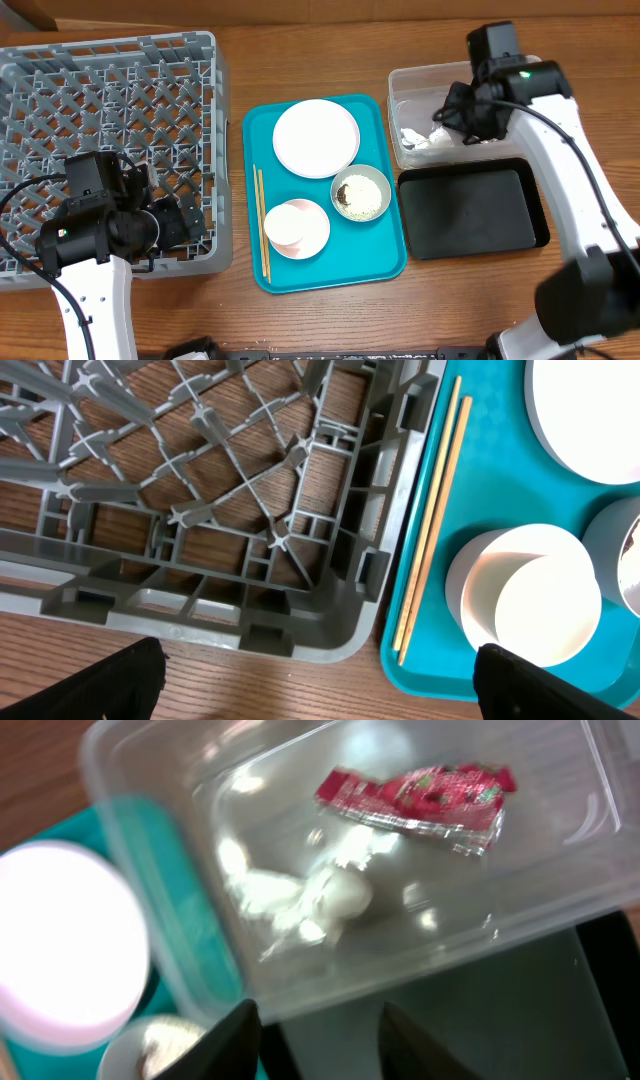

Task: Sort waste into correct bins and load items into the dishwasher
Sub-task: 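Carry the red wrapper with the right gripper and drop it in the bin, then grasp the rim of the grey rice bowl with the right gripper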

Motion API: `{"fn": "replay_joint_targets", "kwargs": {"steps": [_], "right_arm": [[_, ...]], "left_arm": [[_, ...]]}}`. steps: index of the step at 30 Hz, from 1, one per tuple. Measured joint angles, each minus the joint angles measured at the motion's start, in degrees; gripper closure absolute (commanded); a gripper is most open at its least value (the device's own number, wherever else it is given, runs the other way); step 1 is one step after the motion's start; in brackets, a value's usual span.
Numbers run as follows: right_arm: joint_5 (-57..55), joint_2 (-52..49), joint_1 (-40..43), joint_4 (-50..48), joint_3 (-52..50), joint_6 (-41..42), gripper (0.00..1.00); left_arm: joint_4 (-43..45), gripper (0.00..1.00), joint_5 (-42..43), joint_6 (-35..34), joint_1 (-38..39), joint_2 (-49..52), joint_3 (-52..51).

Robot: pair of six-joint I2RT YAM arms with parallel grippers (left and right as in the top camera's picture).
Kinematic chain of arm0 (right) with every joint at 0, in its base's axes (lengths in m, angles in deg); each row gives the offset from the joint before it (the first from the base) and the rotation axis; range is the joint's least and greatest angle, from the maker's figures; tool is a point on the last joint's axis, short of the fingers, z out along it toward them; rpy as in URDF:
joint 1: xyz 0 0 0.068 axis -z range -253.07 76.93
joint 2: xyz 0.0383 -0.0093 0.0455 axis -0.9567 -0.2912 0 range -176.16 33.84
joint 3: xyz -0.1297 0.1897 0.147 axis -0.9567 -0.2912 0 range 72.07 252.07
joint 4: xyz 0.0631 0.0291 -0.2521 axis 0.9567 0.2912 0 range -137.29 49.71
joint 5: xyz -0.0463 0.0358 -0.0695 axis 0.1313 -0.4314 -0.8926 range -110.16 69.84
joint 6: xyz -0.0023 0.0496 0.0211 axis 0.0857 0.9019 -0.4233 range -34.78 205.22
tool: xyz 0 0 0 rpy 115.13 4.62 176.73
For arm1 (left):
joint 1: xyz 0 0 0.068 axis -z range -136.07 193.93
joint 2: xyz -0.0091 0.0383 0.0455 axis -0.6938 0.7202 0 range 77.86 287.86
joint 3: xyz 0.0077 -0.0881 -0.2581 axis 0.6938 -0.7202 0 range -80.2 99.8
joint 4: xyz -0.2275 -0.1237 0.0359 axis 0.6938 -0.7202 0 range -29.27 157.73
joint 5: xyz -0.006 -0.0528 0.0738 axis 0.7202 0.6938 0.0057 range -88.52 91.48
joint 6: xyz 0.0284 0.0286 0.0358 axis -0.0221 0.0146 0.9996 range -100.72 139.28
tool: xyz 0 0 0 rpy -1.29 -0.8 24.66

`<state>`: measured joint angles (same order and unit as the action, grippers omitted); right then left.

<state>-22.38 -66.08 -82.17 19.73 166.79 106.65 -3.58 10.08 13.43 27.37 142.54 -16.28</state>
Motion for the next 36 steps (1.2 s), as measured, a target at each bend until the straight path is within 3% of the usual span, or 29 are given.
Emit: {"fn": "replay_joint_targets", "kwargs": {"steps": [7, 15, 28, 36], "right_arm": [[8.1, 10.4, 0.0, 8.9, 0.3, -8.6, 0.49], [15.9, 17.4, -3.9, 6.5, -8.6, -17.0, 0.45], [14.9, 8.8, -27.6, -10.7, -21.6, -21.5, 0.58], [10.6, 1.3, -30.4, -16.6, -22.8, -21.4, 0.63]], "left_arm": [[0.2, 0.0, 0.0, 0.0, 0.0, 0.0, 0.0], [0.6, 0.0, 0.0, 0.0, 0.0, 0.0, 0.0], [0.6, 0.0, 0.0, 0.0, 0.0, 0.0, 0.0], [0.6, 0.0, 0.0, 0.0, 0.0, 0.0, 0.0]]}}
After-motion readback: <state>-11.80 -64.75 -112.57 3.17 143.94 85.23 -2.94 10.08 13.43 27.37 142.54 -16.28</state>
